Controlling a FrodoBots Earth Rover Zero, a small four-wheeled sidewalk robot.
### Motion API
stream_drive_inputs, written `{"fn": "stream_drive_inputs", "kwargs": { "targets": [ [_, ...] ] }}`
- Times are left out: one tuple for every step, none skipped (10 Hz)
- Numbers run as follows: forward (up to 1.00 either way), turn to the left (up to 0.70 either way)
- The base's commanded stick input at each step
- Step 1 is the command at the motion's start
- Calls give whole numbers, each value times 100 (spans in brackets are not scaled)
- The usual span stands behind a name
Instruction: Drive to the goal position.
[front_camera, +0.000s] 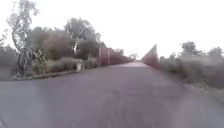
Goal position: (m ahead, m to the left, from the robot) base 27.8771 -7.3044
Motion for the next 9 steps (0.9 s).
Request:
{"fn": "stream_drive_inputs", "kwargs": {
  "targets": [
    [70,-14],
    [70,-14],
    [70,-14],
    [70,-14],
    [70,-14],
    [70,-14],
    [70,-14],
    [70,-14],
    [70,-14]
  ]
}}
